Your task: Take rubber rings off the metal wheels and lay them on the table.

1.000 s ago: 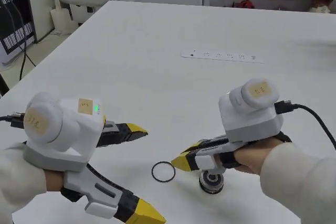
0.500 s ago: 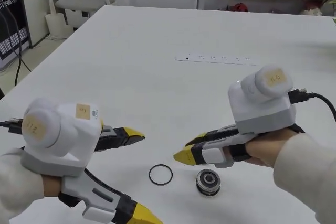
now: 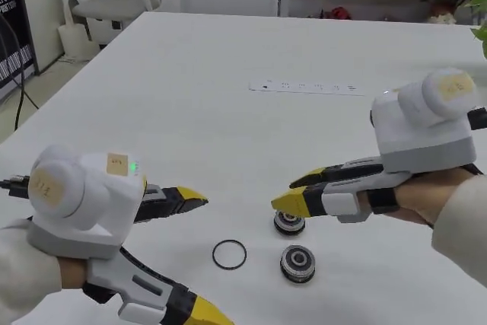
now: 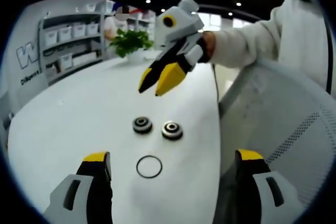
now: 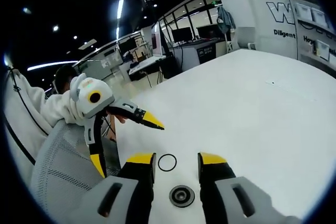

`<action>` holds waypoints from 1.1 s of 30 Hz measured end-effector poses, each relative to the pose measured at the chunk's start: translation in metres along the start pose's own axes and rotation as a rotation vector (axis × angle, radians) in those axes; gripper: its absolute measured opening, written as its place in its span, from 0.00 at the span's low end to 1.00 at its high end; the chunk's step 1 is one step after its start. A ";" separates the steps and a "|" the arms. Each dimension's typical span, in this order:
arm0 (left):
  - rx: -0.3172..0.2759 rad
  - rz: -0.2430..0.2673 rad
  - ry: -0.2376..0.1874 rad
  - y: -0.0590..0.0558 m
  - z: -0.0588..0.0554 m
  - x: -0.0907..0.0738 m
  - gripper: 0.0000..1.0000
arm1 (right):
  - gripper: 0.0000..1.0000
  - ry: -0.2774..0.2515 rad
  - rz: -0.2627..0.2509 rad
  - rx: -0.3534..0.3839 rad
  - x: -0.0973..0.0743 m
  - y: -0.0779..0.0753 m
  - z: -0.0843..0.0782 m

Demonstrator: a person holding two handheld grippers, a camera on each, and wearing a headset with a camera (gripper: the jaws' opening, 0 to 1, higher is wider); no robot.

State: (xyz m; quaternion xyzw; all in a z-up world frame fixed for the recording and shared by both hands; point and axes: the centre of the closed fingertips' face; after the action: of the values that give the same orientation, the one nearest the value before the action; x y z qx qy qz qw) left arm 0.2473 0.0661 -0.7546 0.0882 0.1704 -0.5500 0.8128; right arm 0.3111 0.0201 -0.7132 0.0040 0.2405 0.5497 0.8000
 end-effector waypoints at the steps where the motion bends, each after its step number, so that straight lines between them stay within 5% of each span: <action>1: 0.000 0.000 0.000 0.000 0.000 0.000 1.00 | 0.30 -0.008 -0.002 -0.003 -0.003 -0.001 0.002; 16: -0.005 0.002 -0.004 0.000 0.000 -0.001 0.99 | 0.35 -0.103 0.012 -0.043 -0.032 -0.006 0.023; 33: -0.006 0.016 -0.009 0.004 0.001 -0.002 0.97 | 0.42 -0.077 0.062 -0.036 -0.038 -0.001 -0.010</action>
State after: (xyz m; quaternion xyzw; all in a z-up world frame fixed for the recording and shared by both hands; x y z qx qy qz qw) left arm 0.2505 0.0689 -0.7527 0.0849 0.1676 -0.5433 0.8183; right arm 0.2973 -0.0164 -0.7076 0.0185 0.1993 0.5779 0.7912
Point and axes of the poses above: the centre of the closed fingertips' face, and the gripper's own axes: x roughly forward along the fingers, y roughly to its left, z roughly out of its top, and after that the axes turned 8 degrees about -y, right-handed
